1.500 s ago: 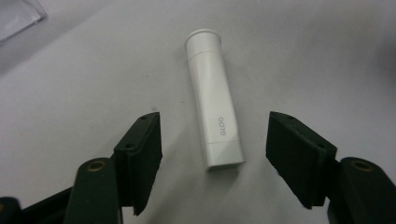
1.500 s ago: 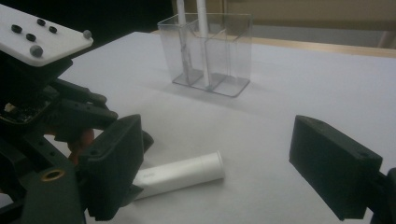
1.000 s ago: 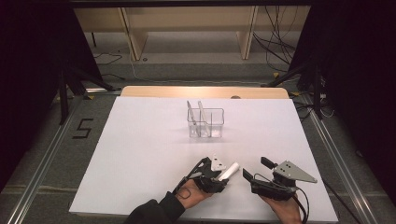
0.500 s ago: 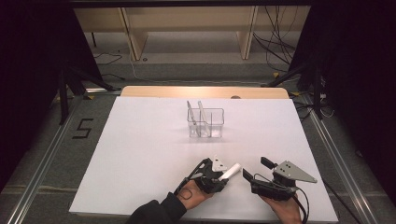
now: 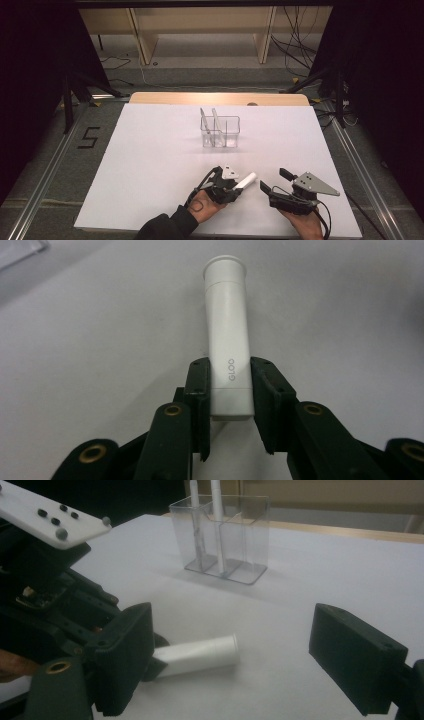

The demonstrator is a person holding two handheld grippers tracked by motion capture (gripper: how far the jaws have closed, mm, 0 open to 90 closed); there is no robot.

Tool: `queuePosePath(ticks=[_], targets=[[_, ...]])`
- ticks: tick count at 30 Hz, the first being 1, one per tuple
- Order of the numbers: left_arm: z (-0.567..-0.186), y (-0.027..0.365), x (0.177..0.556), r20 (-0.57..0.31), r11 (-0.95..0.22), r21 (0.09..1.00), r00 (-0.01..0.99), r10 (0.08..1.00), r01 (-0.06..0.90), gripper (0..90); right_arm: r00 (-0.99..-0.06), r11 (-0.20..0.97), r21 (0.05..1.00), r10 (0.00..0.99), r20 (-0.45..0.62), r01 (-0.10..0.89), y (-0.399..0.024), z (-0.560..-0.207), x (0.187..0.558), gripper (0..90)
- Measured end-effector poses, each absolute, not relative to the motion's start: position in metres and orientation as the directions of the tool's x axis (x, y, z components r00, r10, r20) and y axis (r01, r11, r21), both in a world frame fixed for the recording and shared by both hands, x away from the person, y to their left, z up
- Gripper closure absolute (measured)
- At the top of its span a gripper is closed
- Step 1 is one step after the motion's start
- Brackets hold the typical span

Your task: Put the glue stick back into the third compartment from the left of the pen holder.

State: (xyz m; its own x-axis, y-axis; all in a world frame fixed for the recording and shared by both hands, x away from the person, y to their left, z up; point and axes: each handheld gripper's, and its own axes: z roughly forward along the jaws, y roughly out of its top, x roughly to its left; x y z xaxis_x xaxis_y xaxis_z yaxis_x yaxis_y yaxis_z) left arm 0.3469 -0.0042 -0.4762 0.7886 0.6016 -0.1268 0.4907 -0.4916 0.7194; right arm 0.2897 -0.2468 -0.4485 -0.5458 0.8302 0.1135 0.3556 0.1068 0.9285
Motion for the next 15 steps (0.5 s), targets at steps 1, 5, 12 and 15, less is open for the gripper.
queuePosePath(ticks=[1, 5, 12, 15], targets=[[-0.475, -0.002, 0.348, -0.128, -0.48, 0.728, 0.785, 0.607, 0.49, 71.1, -0.546, 0.103, 0.929, 0.829, 0.116, 0.355, -0.247, -0.448, 0.29, 18.9], [-0.468, 0.01, 0.351, -0.133, -0.439, 0.757, 0.772, 0.622, 0.484, 71.1, -0.552, 0.085, 0.927, 0.822, 0.142, 0.365, -0.247, -0.448, 0.29, 19.0], [-0.456, 0.031, 0.35, -0.134, -0.373, 0.809, 0.761, 0.635, 0.454, 71.0, -0.57, 0.045, 0.917, 0.795, 0.207, 0.396, -0.242, -0.447, 0.29, 18.7], [-0.453, 0.04, 0.349, -0.134, -0.357, 0.822, 0.76, 0.636, 0.444, 71.0, -0.572, 0.021, 0.91, 0.784, 0.242, 0.414, -0.239, -0.446, 0.293, 18.5]])
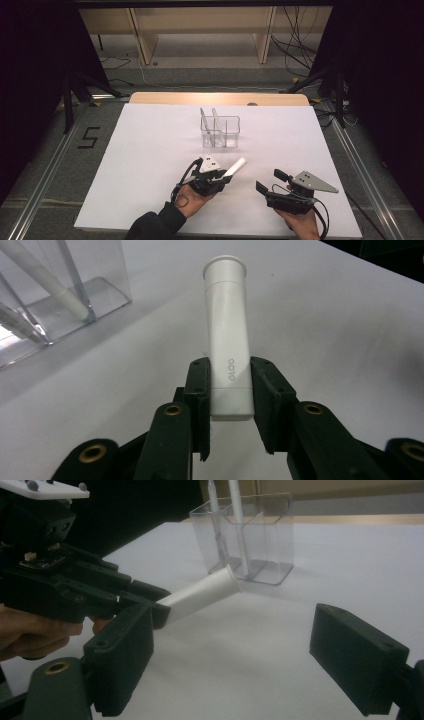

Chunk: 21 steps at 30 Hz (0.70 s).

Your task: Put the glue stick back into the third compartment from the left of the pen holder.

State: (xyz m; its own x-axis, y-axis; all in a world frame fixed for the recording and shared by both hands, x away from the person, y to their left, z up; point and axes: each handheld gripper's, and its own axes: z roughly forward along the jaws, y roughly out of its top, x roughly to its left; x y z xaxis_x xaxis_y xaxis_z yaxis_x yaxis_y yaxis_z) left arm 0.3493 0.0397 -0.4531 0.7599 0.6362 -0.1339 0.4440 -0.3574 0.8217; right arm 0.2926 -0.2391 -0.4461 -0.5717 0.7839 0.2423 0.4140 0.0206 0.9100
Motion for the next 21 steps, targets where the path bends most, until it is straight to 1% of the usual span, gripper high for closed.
queuePosePath(ticks=[6, 10, 15, 21], targets=[[-0.454, 0.061, 0.346, -0.139, -0.316, 0.843, 0.745, 0.653, 0.434, 71.0, -0.594, -0.009, 0.893, 0.743, 0.308, 0.451, -0.227, -0.444, 0.3, 17.9], [-0.453, 0.071, 0.344, -0.148, -0.292, 0.851, 0.734, 0.663, 0.436, 71.0, -0.598, -0.051, 0.868, 0.704, 0.382, 0.494, -0.219, -0.446, 0.309, 18.2], [-0.449, 0.075, 0.341, -0.142, -0.277, 0.865, 0.734, 0.664, 0.418, 71.0, -0.6, -0.076, 0.847, 0.674, 0.432, 0.526, -0.209, -0.445, 0.318, 19.6], [-0.445, 0.074, 0.337, -0.143, -0.251, 0.882, 0.732, 0.666, 0.4, 71.0, -0.577, -0.132, 0.798, 0.623, 0.528, 0.588, -0.203, -0.449, 0.331, 22.9]])
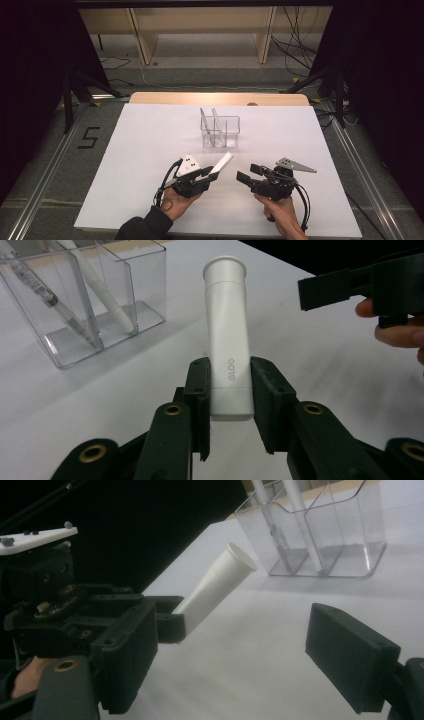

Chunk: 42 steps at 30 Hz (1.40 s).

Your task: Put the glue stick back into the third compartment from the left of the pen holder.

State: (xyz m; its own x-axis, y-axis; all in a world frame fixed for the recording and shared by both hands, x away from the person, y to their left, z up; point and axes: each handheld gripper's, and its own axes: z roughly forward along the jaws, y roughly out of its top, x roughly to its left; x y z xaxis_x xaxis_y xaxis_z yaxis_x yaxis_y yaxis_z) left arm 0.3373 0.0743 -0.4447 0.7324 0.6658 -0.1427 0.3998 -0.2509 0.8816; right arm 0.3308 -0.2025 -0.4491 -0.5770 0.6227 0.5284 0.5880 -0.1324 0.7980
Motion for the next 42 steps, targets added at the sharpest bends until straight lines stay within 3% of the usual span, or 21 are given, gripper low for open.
queuePosePath(ticks=[21, 42], targets=[[-0.441, 0.063, 0.325, -0.113, -0.242, 0.908, 0.755, 0.646, 0.343, 71.0, -0.534, -0.223, 0.702, 0.508, 0.676, 0.676, -0.183, -0.454, 0.35, 42.6], [-0.439, 0.061, 0.32, -0.093, -0.231, 0.924, 0.764, 0.638, 0.305, 71.0, -0.5, -0.293, 0.638, 0.426, 0.754, 0.712, -0.182, -0.454, 0.357, 59.3]])
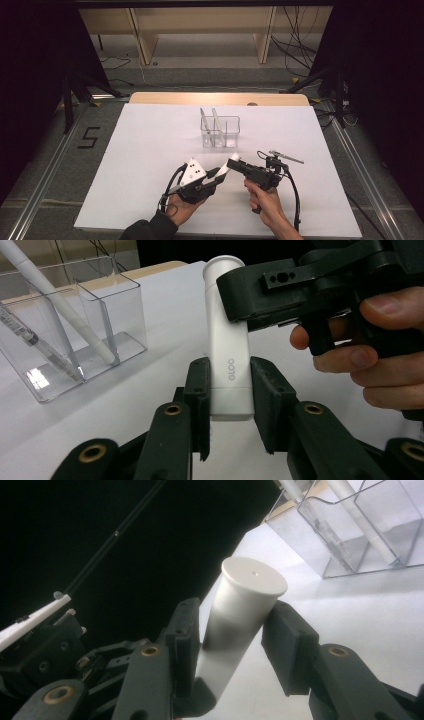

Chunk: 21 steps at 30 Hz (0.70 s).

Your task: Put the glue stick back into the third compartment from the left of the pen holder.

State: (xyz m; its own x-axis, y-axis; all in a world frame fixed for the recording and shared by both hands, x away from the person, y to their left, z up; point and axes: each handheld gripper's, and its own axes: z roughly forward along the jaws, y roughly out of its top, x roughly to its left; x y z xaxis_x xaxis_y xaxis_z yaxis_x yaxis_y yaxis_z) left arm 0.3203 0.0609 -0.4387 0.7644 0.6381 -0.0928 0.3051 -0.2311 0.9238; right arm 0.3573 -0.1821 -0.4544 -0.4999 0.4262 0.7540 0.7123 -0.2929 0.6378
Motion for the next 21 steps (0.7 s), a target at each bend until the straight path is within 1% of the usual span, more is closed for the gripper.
queuePosePath(ticks=[8, 13, 14, 15, 17, 20, 21], targets=[[-0.4391, 0.0606, 0.32, -0.087, -0.231, 0.927, 0.768, 0.634, 0.296, 70.9, -0.489, -0.306, 0.616, 0.401, 0.775, 0.726, -0.1819, -0.4553, 0.359, 64.6], [-0.4393, 0.0595, 0.3206, -0.098, -0.24, 0.92, 0.774, 0.626, 0.31, 69.3, -0.485, -0.311, 0.608, 0.39, 0.782, 0.73, -0.1813, -0.4541, 0.358, 67.3], [-0.4389, 0.059, 0.3212, -0.109, -0.241, 0.917, 0.78, 0.616, 0.319, 63.2, -0.489, -0.31, 0.614, 0.395, 0.778, 0.726, -0.1812, -0.4538, 0.3574, 67.5], [-0.4384, 0.0582, 0.3218, -0.111, -0.254, 0.91, 0.783, 0.613, 0.328, 55.0, -0.493, -0.31, 0.62, 0.4, 0.773, 0.721, -0.1814, -0.4535, 0.357, 67.6], [-0.4381, 0.0582, 0.3214, -0.119, -0.248, 0.911, 0.785, 0.607, 0.33, 42.6, -0.494, -0.31, 0.627, 0.41, 0.766, 0.715, -0.1821, -0.453, 0.3569, 67.7], [-0.437, 0.0606, 0.322, -0.132, -0.247, 0.909, 0.794, 0.594, 0.335, 33.2, -0.511, -0.301, 0.662, 0.449, 0.733, 0.686, -0.1843, -0.4515, 0.3567, 67.8], [-0.4367, 0.0618, 0.3222, -0.133, -0.245, 0.91, 0.795, 0.592, 0.335, 31.3, -0.518, -0.293, 0.678, 0.466, 0.717, 0.674, -0.1851, -0.4508, 0.3567, 67.8]])
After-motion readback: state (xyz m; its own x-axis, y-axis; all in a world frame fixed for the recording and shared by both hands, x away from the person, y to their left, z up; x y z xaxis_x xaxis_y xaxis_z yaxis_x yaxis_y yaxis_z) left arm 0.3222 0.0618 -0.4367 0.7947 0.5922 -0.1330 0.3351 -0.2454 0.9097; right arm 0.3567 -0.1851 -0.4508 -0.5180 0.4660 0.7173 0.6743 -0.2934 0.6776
